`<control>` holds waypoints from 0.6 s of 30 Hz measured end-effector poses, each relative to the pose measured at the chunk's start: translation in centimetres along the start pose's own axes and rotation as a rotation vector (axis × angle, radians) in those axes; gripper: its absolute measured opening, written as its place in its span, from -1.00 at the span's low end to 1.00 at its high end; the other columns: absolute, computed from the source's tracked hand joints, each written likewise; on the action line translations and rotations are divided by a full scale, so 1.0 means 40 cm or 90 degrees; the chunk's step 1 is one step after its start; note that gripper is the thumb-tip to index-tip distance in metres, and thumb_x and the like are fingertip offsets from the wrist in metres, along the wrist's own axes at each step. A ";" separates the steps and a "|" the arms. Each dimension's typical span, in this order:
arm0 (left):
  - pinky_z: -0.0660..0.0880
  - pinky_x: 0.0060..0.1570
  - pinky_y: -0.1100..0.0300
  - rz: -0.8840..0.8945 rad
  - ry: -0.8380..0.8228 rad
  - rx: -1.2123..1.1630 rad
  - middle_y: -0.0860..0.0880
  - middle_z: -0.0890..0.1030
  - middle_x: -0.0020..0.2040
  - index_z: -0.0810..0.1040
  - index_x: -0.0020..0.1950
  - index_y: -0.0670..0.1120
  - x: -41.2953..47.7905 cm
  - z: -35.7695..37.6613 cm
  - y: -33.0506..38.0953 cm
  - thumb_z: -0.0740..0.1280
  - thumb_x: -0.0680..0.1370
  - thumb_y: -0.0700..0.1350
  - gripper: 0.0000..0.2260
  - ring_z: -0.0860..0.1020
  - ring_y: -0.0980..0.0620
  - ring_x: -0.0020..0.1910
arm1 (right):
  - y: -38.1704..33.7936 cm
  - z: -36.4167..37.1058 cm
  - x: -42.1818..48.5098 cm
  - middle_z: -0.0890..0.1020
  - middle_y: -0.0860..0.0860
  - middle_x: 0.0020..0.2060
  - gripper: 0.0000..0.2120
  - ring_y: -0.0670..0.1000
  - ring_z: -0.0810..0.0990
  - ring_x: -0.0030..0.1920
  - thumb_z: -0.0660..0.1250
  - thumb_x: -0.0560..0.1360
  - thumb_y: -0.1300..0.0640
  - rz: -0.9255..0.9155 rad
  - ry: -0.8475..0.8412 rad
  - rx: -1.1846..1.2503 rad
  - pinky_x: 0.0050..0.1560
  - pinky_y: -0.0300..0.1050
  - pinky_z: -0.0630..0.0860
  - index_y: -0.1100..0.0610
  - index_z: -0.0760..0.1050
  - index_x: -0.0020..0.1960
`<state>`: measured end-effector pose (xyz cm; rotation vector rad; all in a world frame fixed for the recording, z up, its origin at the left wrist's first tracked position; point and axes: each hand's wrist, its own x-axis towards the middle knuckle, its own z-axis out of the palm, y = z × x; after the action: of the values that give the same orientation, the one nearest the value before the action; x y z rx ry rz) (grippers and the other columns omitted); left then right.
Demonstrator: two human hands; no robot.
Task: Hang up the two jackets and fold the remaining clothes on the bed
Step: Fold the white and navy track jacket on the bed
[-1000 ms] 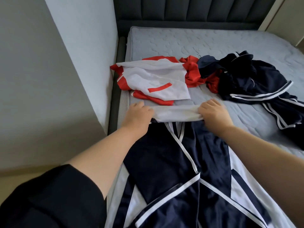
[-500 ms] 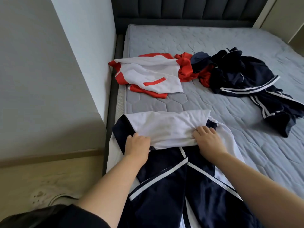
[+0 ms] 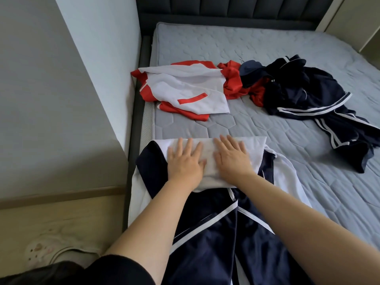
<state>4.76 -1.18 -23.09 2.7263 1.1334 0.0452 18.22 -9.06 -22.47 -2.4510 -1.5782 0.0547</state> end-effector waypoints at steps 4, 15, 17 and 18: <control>-0.30 0.43 0.00 -0.056 -0.033 0.028 0.04 -0.20 0.56 -0.17 0.54 0.10 -0.011 0.068 -0.078 -0.12 0.61 0.20 -0.47 -0.26 -0.01 0.52 | 0.092 0.056 0.006 0.00 -0.03 0.54 -0.49 -0.05 -0.11 0.52 -0.14 0.61 -0.11 0.121 -0.104 -0.035 0.45 0.13 -0.22 -0.01 -0.03 0.53; -0.14 0.46 -0.01 -0.138 0.053 -0.099 0.03 -0.09 0.57 0.00 0.55 -0.05 -0.018 0.059 -0.112 0.05 0.61 0.11 -0.44 -0.13 0.08 0.52 | 0.136 0.073 0.001 -0.02 0.01 0.54 -0.46 -0.03 -0.10 0.53 -0.01 0.61 -0.04 0.298 0.000 0.130 0.47 0.09 -0.17 0.13 0.03 0.53; 0.08 0.42 0.04 -0.174 0.171 -0.233 -0.07 0.10 0.53 0.26 0.46 -0.10 -0.016 0.033 -0.095 0.22 0.57 -0.05 -0.53 0.07 -0.04 0.49 | 0.139 0.053 0.002 0.15 0.08 0.50 -0.47 0.07 0.12 0.48 0.17 0.57 0.01 0.344 0.111 0.258 0.43 0.04 0.06 0.20 0.16 0.46; 0.21 0.34 0.05 -0.210 0.248 -0.316 -0.11 0.21 0.46 0.36 0.39 -0.13 -0.018 0.019 -0.087 0.27 0.53 -0.14 -0.58 0.20 -0.10 0.43 | 0.146 0.039 0.002 0.26 0.12 0.43 -0.47 0.10 0.23 0.42 0.23 0.53 0.03 0.404 0.172 0.332 0.37 0.01 0.17 0.22 0.22 0.42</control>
<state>1.89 0.60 -24.47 2.1168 1.4251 0.7311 23.24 -11.06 -25.19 -2.2954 -0.5417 0.1997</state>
